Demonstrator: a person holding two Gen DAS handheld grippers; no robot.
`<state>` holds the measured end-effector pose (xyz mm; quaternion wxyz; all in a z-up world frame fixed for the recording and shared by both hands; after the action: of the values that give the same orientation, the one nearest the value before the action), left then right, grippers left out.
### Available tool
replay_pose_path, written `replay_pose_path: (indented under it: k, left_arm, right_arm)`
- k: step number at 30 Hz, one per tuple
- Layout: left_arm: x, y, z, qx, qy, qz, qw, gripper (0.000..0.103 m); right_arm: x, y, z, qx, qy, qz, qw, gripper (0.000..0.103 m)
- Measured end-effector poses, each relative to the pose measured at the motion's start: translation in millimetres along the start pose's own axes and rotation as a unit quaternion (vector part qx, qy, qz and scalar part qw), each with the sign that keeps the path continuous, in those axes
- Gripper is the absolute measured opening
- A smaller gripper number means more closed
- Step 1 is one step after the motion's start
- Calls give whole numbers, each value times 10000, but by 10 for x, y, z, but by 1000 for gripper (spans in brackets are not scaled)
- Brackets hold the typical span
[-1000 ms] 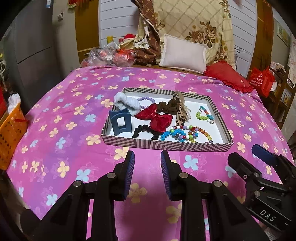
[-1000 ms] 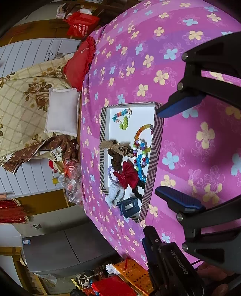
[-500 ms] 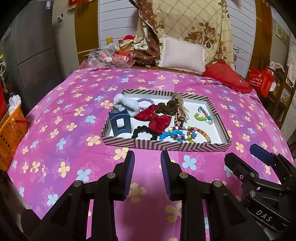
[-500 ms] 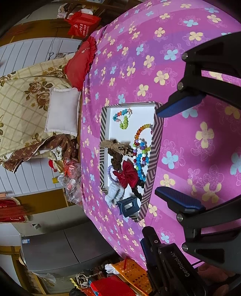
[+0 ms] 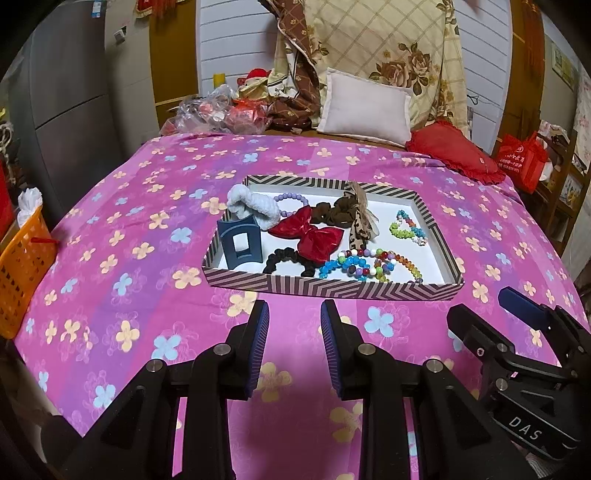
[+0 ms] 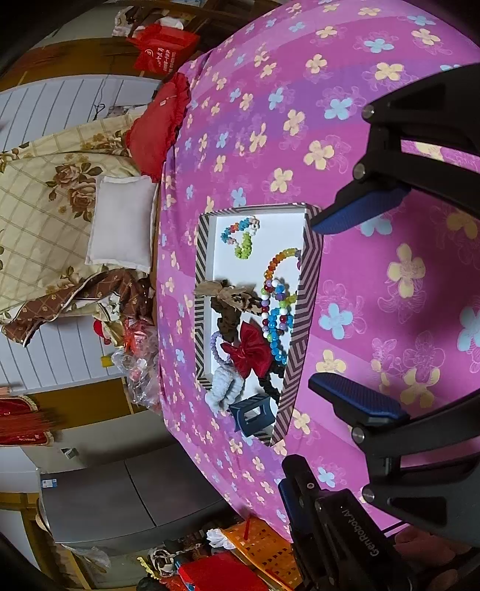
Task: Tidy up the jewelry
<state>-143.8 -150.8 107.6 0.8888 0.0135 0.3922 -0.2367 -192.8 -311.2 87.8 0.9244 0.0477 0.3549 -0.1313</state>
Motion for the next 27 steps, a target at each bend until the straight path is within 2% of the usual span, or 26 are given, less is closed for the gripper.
replay_pose_path:
  k: [27]
  left_arm:
    - [135,-1,-58,11,150,2,9999,33]
  right_arm:
    - [125,-3,-20,24,136,0,9999,81]
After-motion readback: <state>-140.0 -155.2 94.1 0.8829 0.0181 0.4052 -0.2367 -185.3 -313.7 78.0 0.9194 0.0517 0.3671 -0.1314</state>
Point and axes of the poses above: each gripper's, at about its wrist camera, not at the fingertips, and x roughly the way its jaws point, y to its left, z to its top, the point moved 1 cm from there along x, roughly the way its jaws point, and after that the axes turned 10 degrees about -z, right-handed, at the moved point
